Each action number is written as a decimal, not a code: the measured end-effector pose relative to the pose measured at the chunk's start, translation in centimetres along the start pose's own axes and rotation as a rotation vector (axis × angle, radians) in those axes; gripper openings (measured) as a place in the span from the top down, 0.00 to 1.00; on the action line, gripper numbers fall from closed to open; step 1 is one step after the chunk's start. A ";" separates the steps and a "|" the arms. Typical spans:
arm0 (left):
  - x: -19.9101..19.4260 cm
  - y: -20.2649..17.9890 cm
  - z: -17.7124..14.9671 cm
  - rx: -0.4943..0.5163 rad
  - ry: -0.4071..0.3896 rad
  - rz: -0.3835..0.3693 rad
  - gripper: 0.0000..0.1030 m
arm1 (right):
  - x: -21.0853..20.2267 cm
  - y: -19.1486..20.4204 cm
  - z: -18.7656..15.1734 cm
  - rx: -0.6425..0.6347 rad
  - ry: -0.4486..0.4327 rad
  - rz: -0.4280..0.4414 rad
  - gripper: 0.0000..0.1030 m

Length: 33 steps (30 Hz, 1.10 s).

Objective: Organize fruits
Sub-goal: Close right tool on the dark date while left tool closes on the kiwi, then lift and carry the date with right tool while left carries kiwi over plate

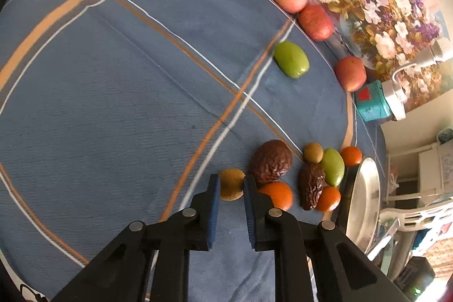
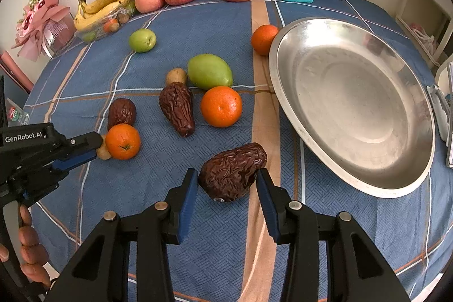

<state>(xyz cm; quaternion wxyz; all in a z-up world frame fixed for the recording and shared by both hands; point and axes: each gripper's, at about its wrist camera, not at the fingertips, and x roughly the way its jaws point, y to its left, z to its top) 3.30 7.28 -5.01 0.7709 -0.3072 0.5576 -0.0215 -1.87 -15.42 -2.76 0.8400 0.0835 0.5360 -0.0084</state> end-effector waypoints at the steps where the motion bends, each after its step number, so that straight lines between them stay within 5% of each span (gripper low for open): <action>1: -0.2 0.2 0.1 -0.008 -0.005 0.002 0.83 | -0.1 -0.2 0.0 0.007 -0.004 0.009 0.58; 14: -2.6 0.2 0.5 -0.001 -0.073 -0.042 0.83 | -2.5 -0.8 -0.4 0.048 -0.070 0.046 0.58; 20: -3.1 -0.4 0.5 0.014 -0.078 -0.005 0.83 | -3.9 -0.7 0.6 0.087 -0.097 0.075 0.58; 28: -2.9 -3.7 1.6 0.055 -0.073 -0.006 0.83 | -3.7 -2.5 3.5 0.206 -0.085 0.119 0.58; 33: -2.1 -7.3 1.9 0.128 -0.064 -0.022 0.83 | -3.9 -4.5 4.9 0.268 -0.121 0.059 0.58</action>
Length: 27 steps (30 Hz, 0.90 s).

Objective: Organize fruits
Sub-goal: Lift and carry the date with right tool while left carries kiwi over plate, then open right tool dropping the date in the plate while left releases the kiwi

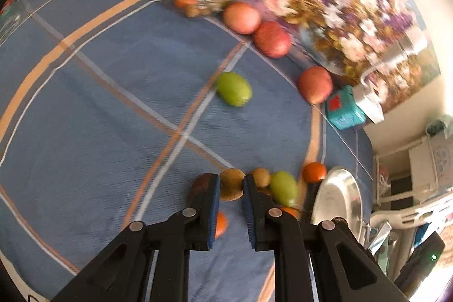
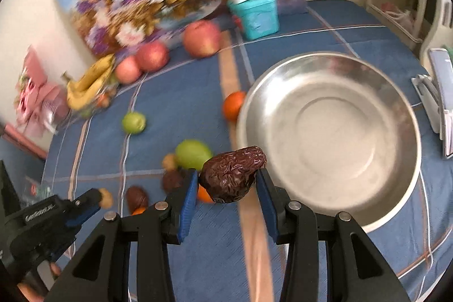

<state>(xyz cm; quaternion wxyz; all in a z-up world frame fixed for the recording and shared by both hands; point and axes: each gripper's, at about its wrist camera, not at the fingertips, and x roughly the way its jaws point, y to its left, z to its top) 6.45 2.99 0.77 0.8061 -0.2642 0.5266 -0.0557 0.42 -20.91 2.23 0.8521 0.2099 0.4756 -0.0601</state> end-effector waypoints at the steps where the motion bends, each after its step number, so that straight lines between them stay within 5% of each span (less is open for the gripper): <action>1: 0.3 -0.6 0.0 0.014 0.004 -0.004 0.83 | 0.0 -0.7 0.4 0.020 -0.008 -0.009 0.58; 15: 7.5 -15.1 -4.7 0.327 0.157 -0.090 0.83 | -0.6 -11.8 3.5 0.264 -0.029 -0.224 0.58; 27: 9.8 -15.7 -6.2 0.347 0.230 -0.097 0.81 | -1.0 -13.0 3.5 0.285 -0.021 -0.225 0.54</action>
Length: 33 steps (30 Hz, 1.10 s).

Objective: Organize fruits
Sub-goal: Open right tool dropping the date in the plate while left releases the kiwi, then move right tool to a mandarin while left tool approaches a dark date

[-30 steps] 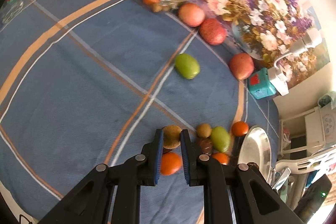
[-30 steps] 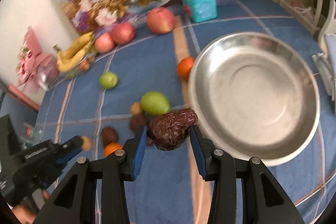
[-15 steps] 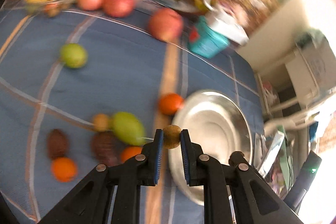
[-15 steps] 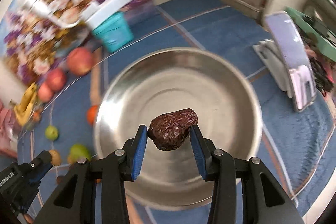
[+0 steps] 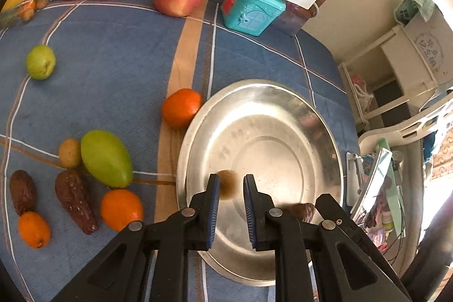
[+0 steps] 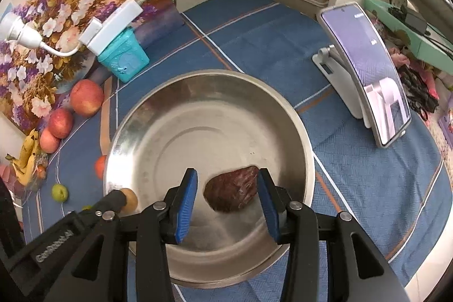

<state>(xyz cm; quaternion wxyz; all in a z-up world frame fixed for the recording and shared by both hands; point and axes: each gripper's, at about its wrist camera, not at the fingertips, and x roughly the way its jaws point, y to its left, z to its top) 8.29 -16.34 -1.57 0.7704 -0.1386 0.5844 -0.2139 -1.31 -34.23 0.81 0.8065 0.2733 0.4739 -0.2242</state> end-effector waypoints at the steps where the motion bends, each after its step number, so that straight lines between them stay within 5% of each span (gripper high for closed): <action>1: 0.0 0.1 0.0 -0.004 0.000 -0.003 0.81 | -0.1 0.2 0.0 -0.007 -0.003 0.001 0.53; 7: -1.1 1.1 -0.1 -0.019 -0.015 0.007 0.80 | -0.6 1.0 -0.3 -0.034 -0.008 0.008 0.52; 8: -1.5 1.5 0.0 -0.021 -0.024 0.025 0.75 | -0.7 1.2 -0.4 -0.042 -0.009 0.006 0.51; 11: -2.7 3.0 0.1 -0.025 -0.059 0.097 0.35 | -0.8 1.8 -0.6 -0.062 -0.014 0.004 0.37; 19: -5.7 9.0 0.7 -0.091 -0.107 0.295 0.17 | -0.3 4.7 -2.3 -0.158 0.015 0.008 0.29; 21: -6.5 10.2 0.7 -0.104 -0.122 0.329 0.00 | -0.3 5.5 -2.7 -0.187 0.016 0.006 0.26; 23: -7.7 11.5 0.8 -0.115 -0.156 0.387 0.00 | -0.1 6.4 -3.0 -0.219 0.018 0.007 0.16; 28: -11.2 14.2 0.2 -0.136 -0.229 0.515 0.00 | 0.2 8.8 -4.1 -0.295 0.017 0.041 0.16; 33: -13.3 15.6 -0.5 -0.155 -0.272 0.509 0.00 | -0.3 11.5 -5.6 -0.379 0.010 0.096 0.16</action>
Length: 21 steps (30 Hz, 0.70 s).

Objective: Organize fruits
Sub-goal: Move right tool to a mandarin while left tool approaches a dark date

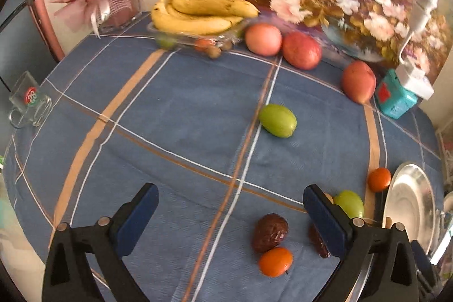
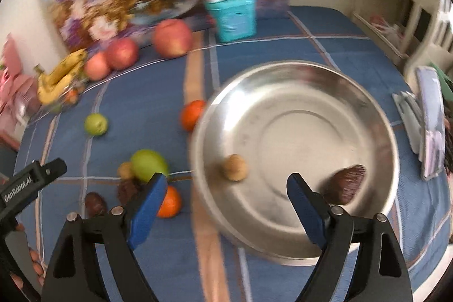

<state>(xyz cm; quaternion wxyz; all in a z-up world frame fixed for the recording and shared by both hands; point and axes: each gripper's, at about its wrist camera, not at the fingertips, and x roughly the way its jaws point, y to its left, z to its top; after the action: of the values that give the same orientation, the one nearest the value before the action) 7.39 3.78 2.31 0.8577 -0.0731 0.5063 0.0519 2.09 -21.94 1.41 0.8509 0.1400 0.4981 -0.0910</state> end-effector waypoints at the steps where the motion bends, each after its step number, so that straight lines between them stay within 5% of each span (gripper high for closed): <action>1: -0.3 0.4 -0.1 -0.009 -0.002 -0.012 0.00 | 0.0 0.7 -0.1 -0.016 -0.001 0.017 0.16; 9: -0.5 1.2 -0.7 -0.054 0.012 -0.088 0.00 | -0.5 4.7 -1.1 -0.108 0.009 0.164 0.16; 21: 2.3 0.2 -0.7 -0.095 0.109 -0.197 0.01 | 0.6 5.2 -1.2 -0.109 -0.012 0.167 0.20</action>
<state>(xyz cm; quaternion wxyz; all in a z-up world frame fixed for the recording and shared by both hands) 7.85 3.92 -0.01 0.8253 -0.1660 0.5396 -0.0128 2.97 -16.64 1.09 0.8648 0.1339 0.4838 0.0067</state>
